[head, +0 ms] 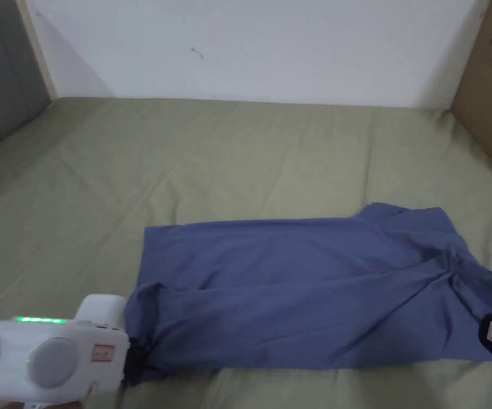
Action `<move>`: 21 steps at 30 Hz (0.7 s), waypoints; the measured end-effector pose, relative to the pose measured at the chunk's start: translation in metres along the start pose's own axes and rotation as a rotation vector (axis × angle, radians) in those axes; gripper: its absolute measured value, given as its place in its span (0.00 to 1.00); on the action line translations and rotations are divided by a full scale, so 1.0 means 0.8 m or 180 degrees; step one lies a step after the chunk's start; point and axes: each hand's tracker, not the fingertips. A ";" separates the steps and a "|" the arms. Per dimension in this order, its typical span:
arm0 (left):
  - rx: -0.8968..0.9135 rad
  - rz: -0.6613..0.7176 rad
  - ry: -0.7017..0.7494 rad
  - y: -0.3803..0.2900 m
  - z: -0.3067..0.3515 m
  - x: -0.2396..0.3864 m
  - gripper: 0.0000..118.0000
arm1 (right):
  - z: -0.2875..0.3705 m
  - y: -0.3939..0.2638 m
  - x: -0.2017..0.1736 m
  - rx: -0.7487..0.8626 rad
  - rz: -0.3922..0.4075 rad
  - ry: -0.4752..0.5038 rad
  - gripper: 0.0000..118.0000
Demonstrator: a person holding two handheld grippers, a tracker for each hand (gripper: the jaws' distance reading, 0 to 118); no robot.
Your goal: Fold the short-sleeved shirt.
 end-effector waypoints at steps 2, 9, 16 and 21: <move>0.0237 0.0173 0.0009 0.002 0.012 -0.013 0.04 | -0.007 0.018 0.032 -0.0003 -0.0160 0.0036 0.00; 0.0494 0.0363 -0.0074 0.015 0.032 -0.036 0.04 | -0.120 0.053 0.186 -0.1542 -0.0757 -0.0345 0.55; 0.0409 0.0246 0.0064 0.013 0.014 -0.020 0.04 | -0.194 0.030 0.236 -0.1786 -0.1211 -0.0593 0.92; 0.0288 0.0292 0.0081 0.012 0.007 -0.027 0.04 | -0.213 0.014 0.223 -0.2030 -0.0962 -0.0780 0.21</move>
